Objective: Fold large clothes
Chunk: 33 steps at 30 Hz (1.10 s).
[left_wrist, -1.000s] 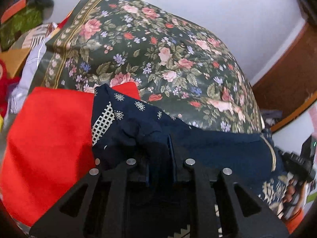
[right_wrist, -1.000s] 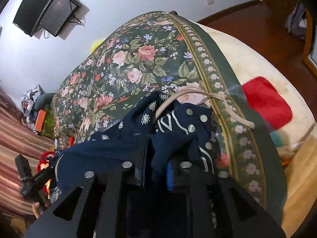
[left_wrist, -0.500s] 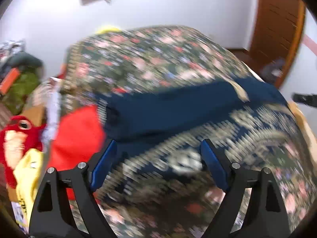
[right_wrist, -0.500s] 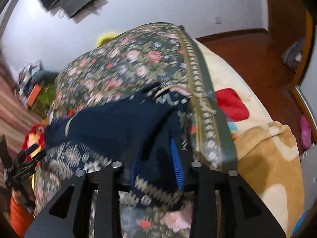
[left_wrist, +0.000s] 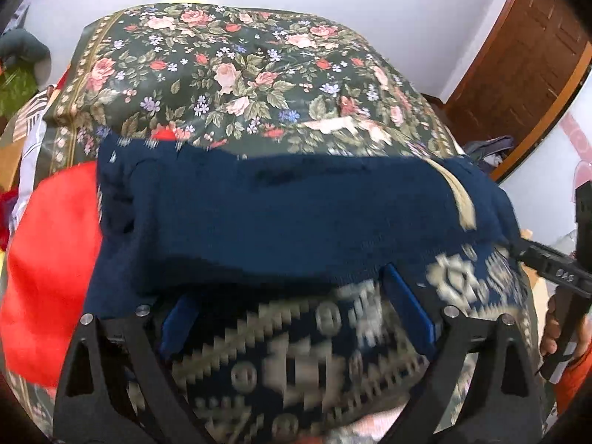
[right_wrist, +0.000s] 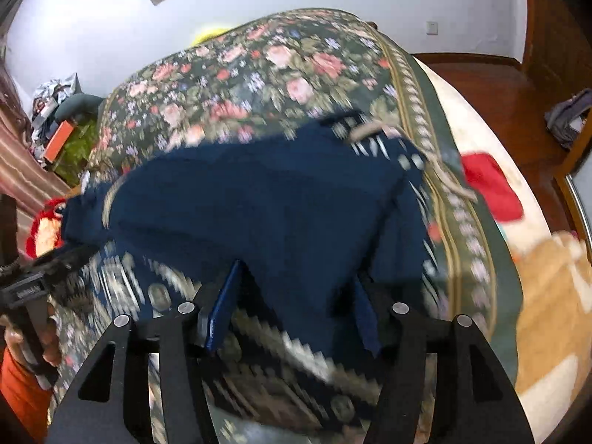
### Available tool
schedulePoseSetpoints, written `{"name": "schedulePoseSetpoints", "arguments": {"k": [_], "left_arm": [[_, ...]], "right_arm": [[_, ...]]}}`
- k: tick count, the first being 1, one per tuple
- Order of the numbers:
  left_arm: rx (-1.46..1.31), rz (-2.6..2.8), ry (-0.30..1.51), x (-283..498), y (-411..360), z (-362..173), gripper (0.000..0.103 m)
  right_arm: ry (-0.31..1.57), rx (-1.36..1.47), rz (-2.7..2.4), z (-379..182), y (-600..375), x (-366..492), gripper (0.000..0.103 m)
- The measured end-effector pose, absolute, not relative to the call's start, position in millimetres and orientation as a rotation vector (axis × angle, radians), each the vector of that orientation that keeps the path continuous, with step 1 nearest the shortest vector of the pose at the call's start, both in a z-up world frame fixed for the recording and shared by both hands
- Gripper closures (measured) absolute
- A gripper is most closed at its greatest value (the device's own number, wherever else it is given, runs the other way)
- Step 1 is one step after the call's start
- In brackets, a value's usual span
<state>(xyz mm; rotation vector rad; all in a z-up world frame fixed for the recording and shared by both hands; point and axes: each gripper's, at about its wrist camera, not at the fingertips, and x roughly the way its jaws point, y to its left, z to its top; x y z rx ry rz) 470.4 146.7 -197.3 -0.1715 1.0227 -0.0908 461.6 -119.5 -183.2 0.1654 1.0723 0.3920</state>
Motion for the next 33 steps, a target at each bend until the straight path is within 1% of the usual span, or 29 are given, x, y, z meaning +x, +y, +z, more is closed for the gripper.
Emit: {"name": "schedulePoseSetpoints", "arguments": {"k": [5,8,11,16,19,23,26,27,28,32,33], "left_arm": [[-0.203,-0.015,1.082,514.5,155.8,-206.1,0.007],[-0.186,0.048,1.071,534.7,162.3,-188.8,0.009],[-0.159,0.11,0.996,544.0,173.6,-160.0,0.012],[-0.124,0.228,0.817,528.9,195.7,-107.2,0.012],[-0.094,0.256,0.755,509.8,206.5,-87.5,0.012],[-0.045,0.216,0.78,489.1,206.1,-91.5,0.012],[-0.014,0.145,0.84,466.6,189.1,-114.8,0.012],[0.0,0.115,0.86,455.7,183.4,-124.9,0.012],[0.025,0.09,0.883,442.8,176.1,-137.3,0.012],[0.198,0.087,0.959,407.3,149.1,-184.6,0.011],[0.213,0.094,0.956,398.4,147.1,-192.0,0.011]], "right_arm": [[1.109,0.191,0.377,-183.8,-107.6,502.1,0.047],[1.102,0.231,0.331,-175.8,-108.5,521.2,0.047],[1.016,0.285,0.273,-154.5,-116.8,531.3,0.047],[0.819,0.352,0.192,-108.6,-136.8,523.5,0.047],[0.804,0.322,0.242,-98.0,-134.9,509.9,0.047],[0.833,0.215,0.33,-100.2,-115.0,486.2,0.047],[0.88,0.137,0.408,-113.3,-101.1,463.0,0.045],[0.899,0.112,0.429,-120.2,-96.6,455.9,0.042],[0.923,0.08,0.445,-130.0,-91.4,447.2,0.035],[1.027,-0.057,0.419,-171.2,-81.6,424.4,0.021],[1.039,-0.063,0.409,-176.0,-83.1,421.4,0.013]]}}
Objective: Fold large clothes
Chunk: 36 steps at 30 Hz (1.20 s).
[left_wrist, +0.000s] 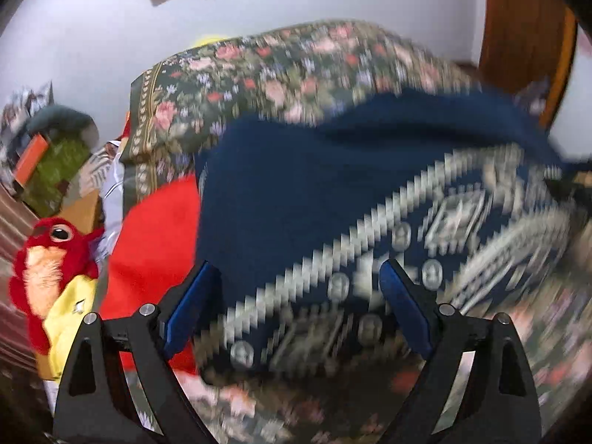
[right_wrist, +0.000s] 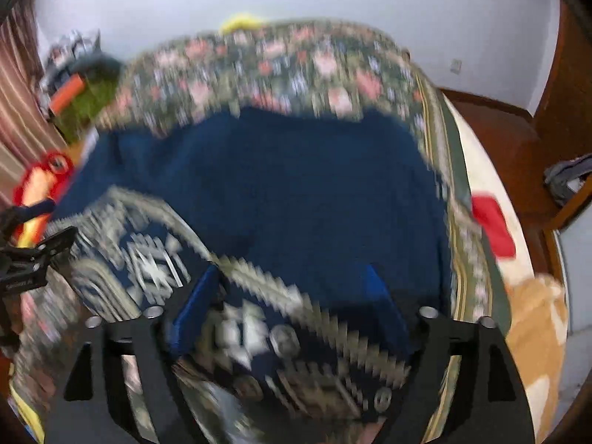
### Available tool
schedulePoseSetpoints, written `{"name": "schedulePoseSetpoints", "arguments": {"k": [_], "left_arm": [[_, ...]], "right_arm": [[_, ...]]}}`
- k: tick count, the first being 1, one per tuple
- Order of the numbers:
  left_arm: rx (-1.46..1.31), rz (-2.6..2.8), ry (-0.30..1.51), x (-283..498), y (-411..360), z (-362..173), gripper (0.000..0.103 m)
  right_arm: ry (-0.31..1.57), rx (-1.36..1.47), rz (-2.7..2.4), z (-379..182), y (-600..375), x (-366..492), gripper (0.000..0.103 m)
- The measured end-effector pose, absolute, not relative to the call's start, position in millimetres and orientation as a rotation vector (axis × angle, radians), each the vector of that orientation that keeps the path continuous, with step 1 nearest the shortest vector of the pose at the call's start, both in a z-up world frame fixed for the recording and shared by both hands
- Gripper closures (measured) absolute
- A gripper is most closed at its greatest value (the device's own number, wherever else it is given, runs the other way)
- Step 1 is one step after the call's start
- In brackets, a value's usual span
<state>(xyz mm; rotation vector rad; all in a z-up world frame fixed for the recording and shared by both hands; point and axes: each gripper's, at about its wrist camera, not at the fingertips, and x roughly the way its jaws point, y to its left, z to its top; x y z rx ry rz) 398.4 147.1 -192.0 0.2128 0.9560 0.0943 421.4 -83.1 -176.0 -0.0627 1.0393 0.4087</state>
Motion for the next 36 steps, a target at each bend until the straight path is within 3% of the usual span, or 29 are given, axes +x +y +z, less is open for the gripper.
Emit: {"name": "schedulePoseSetpoints", "arguments": {"k": [1,2,10,17,24,32,36], "left_arm": [[0.194,0.097,0.947,388.8,148.7,-196.6,0.009],[0.161,0.097,0.944,382.0,152.2,-198.6,0.005],[-0.084,0.134,0.999,342.2,188.1,-207.4,0.003],[-0.337,0.065,0.97,314.3,202.5,-200.7,0.003],[-0.723,-0.163,0.978,338.3,194.8,-225.9,0.003],[-1.091,-0.193,0.821,365.7,233.1,-234.4,0.004],[-1.112,-0.209,0.748,373.9,244.7,-216.7,0.007]], "right_arm": [[1.049,-0.038,0.393,-181.0,-89.8,416.6,0.003],[1.055,-0.014,0.382,-181.0,-97.5,412.5,0.0],[1.15,0.087,0.321,-181.4,-132.2,392.6,0.0],[1.09,0.059,0.332,-162.9,-134.8,363.5,0.0],[1.058,0.084,0.351,-156.4,-131.3,355.0,0.0],[1.069,0.07,0.349,-162.4,-131.8,356.9,0.0],[1.068,0.067,0.348,-164.5,-132.6,360.3,0.0]]}}
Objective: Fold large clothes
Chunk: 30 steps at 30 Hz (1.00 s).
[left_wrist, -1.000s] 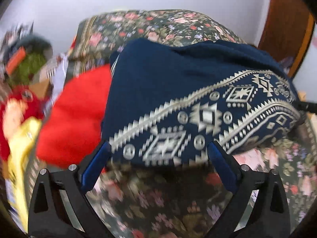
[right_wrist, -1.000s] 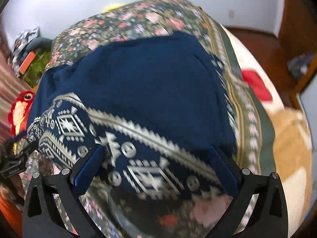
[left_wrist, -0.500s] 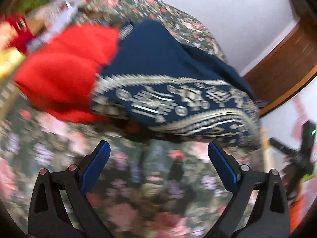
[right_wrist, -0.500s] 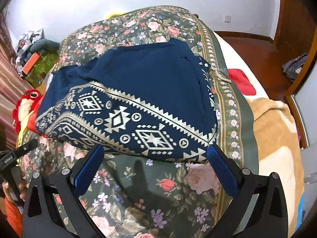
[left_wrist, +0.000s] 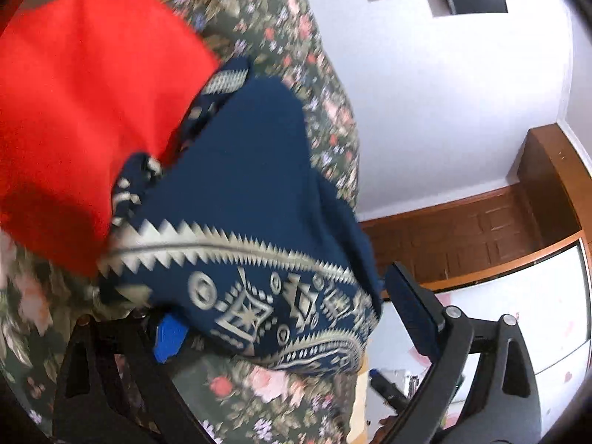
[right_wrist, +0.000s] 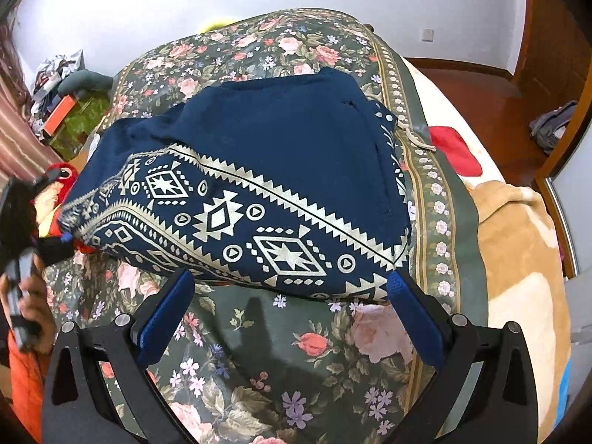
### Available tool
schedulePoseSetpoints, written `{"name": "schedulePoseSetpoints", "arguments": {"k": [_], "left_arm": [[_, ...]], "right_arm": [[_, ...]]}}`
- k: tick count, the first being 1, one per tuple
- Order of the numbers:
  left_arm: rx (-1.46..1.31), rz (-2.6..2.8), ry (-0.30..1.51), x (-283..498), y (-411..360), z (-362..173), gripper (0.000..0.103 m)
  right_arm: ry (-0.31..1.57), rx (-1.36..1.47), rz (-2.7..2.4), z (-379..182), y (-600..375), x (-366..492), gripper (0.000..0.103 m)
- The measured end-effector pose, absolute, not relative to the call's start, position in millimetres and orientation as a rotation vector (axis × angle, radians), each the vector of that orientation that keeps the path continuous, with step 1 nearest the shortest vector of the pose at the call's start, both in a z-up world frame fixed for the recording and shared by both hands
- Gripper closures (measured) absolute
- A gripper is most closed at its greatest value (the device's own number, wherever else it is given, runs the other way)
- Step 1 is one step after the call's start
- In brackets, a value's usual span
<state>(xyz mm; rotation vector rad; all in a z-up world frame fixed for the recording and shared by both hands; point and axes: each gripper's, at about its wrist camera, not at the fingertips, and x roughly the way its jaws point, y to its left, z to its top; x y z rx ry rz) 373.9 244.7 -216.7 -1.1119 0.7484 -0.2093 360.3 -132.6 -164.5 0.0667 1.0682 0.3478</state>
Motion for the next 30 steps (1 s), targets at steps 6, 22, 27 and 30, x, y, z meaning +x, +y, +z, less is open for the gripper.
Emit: {"name": "schedulePoseSetpoints", "arguments": {"k": [6,22,27,30], "left_arm": [[-0.988,-0.173,0.698,377.1,233.4,-213.0,0.01],[-0.749,0.128,0.583,371.8,245.2,-157.7,0.083],[-0.633,0.123,0.471,351.6,234.9,-97.8,0.085],[-0.542,0.135,0.449,348.7,223.5,-78.4,0.085]], "right_arm": [[1.077,0.11,0.355,-170.8,-132.1,368.4,0.0],[1.004,0.038,0.363,-143.6,-122.9,366.3,0.0],[0.927,0.054,0.416,-114.9,-106.0,371.3,0.0],[0.935,0.045,0.477,-114.7,-74.8,381.9,0.0]]}}
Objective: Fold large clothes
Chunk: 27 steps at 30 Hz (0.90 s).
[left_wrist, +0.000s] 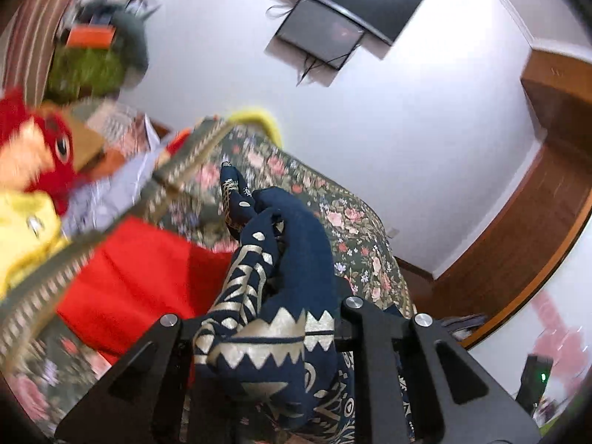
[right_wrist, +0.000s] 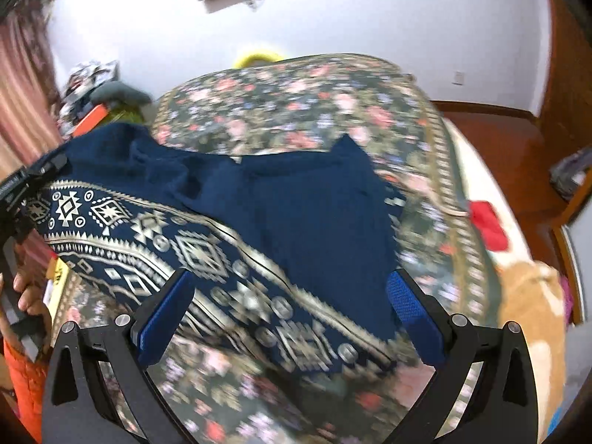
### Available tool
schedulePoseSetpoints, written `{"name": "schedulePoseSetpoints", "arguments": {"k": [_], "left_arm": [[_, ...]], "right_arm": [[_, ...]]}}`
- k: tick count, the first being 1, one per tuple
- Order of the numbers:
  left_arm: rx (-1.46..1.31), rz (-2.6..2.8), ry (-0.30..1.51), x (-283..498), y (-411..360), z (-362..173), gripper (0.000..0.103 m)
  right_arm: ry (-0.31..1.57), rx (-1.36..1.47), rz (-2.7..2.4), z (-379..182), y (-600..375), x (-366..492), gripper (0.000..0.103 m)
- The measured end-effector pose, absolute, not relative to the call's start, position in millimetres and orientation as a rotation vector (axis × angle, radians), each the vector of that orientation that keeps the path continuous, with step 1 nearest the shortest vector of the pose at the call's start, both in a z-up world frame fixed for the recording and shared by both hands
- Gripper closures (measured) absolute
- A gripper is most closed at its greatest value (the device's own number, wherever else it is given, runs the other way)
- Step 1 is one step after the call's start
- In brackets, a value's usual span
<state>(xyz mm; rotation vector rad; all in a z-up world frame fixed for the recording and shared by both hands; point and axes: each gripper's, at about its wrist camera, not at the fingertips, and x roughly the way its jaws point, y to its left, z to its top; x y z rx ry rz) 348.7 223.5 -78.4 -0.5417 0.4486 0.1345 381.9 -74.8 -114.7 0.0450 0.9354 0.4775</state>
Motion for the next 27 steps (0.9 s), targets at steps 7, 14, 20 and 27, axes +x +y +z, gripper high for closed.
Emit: {"name": "schedulePoseSetpoints", "arguments": {"k": [7,14,20,27], "left_arm": [[-0.458,0.096,0.487,355.0,194.4,-72.8,0.085],[-0.382,0.006,0.553,388.4,140.2,-81.1,0.085],[-0.298,-0.166,0.602,418.6,60.0,-84.5,0.085],[-0.392,-0.457,0.967,469.2,-14.0,-179.9,0.085]], "right_arm": [[1.078,-0.065,0.572,-166.7,3.0,392.3,0.0],[1.117,-0.061,0.629,-166.0,-12.4,390.1,0.0],[1.022,-0.01,0.472,-139.7,-93.6,373.8,0.0],[1.048,-0.005,0.266,-142.0,-182.2,365.3,0.0]]}}
